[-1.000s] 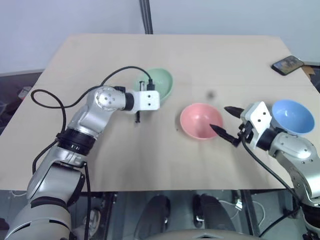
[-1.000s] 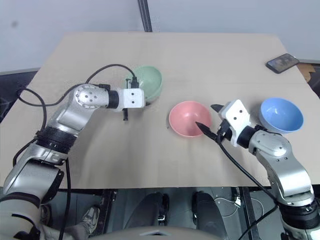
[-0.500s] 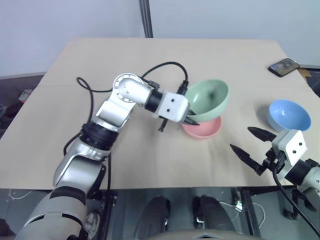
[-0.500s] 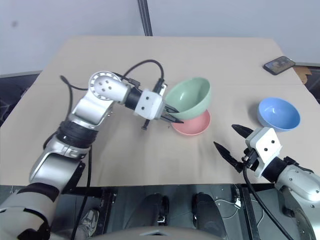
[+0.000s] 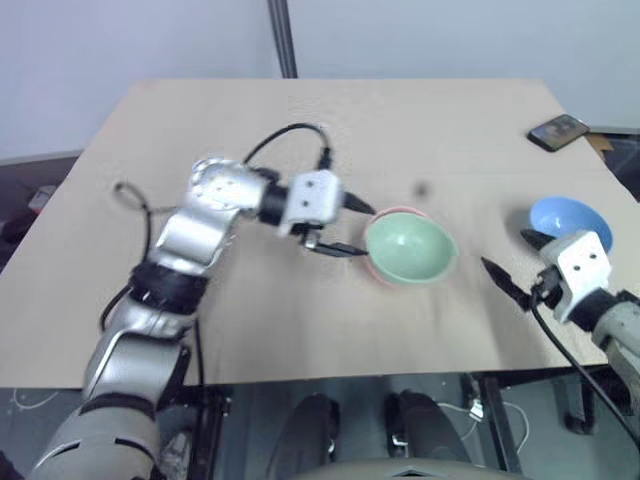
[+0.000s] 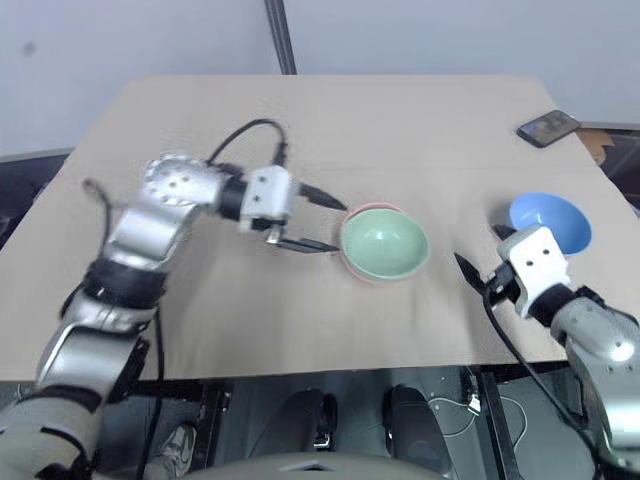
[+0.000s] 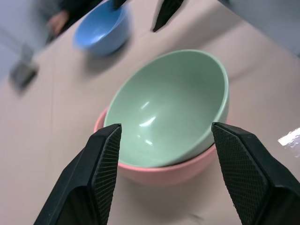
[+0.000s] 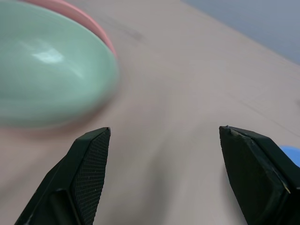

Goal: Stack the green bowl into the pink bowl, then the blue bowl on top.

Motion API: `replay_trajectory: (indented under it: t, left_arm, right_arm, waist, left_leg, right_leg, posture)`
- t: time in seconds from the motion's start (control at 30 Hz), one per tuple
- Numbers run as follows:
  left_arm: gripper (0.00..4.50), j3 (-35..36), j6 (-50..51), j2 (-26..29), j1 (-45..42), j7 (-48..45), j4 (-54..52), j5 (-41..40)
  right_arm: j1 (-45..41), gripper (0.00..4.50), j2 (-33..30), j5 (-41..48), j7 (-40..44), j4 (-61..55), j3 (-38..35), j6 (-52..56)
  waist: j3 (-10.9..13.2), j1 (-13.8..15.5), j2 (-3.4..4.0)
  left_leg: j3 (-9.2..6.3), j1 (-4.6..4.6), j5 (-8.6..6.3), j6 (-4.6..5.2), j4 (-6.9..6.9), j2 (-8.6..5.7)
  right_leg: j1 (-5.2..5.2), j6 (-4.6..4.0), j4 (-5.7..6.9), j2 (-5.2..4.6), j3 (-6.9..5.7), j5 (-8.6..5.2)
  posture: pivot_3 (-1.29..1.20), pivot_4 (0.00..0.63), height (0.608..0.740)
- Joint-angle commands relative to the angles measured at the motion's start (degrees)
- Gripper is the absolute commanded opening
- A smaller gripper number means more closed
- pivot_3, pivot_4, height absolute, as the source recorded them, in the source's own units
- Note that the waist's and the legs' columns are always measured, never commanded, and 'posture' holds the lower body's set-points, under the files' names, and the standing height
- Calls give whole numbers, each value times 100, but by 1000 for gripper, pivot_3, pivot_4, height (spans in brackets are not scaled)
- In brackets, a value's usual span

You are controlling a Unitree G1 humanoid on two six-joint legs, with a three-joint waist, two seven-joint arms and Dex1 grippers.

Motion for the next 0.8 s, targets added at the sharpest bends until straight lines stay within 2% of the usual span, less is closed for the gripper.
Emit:
replay_trajectory:
  t: [0.03,0.13,0.27,0.37,0.5,0.57,0.6,0.7,0.8]
  left_arm:
    - [3237,837,1125,133,604,542,-940,-1000]
    - [3237,1295,1283,373,1425,876,-1590,-1150]
    - [3237,1926,1671,468,2221,1244,-2323,-1765]
    - [3280,2298,1795,570,2613,1321,-2674,-2169]
    - [3280,2589,1837,682,2933,1424,-2966,-2557]
    - [3280,2621,1830,709,3001,1490,-3030,-2654]
    - [3280,2629,1798,698,3030,1539,-3052,-2664]
    - [3280,2655,1727,663,3115,1682,-3081,-2684]
    - [3280,2685,1590,566,3240,1869,-2996,-2584]
  right_arm:
    - [-628,3908,-197,-370,-185,721,123,62]
    - [-1217,3908,-422,-581,-101,1588,323,93]
    - [-1890,3908,-587,-595,-115,2499,399,953]
    - [-2203,3053,-634,-519,0,2889,384,1225]
    - [-2484,1306,-687,-577,114,3187,553,1275]
    - [-2555,222,-687,-598,146,3222,616,1255]
    - [-2578,43,-708,-639,165,3166,660,1157]
    - [-2614,43,-686,-432,473,2652,607,703]
    - [-2605,43,-429,704,1416,1303,467,327]
  waist:
    - [1,1,-2]
    - [3,18,0]
    - [4,74,0]
    - [4,128,0]
    - [4,134,4]
    - [5,134,4]
    - [4,135,5]
    - [7,128,10]
    - [13,99,19]
  left_leg:
    - [-1,-1,0,0,0,0]
    - [-5,-1,0,0,-1,-2]
    - [-6,-2,1,-2,-4,-3]
    - [-6,-2,0,-2,-5,-5]
    - [-5,-1,0,-2,-6,-5]
    - [-5,-1,0,-2,-6,-6]
    - [-5,-1,0,-2,-6,-6]
    - [-4,-1,0,-2,-7,-6]
    - [-4,-2,0,-1,-10,-5]
  right_leg:
    - [0,0,0,-3,-2,0]
    - [1,-1,-2,-5,-5,1]
    - [1,-4,-4,-9,-6,2]
    - [1,-6,-4,-13,-5,2]
    - [1,-9,-4,-15,-5,1]
    - [1,-19,-5,-16,-5,-5]
    - [1,-19,-5,-16,-5,-5]
    - [1,-17,-4,-16,-5,-4]
    - [-3,-7,-5,-14,-4,2]
  posture:
    - [0,150,740]
    - [0,150,740]
    - [0,150,740]
    - [0,150,740]
    - [0,150,740]
    - [0,150,740]
    - [0,150,740]
    - [0,150,740]
    - [0,150,740]
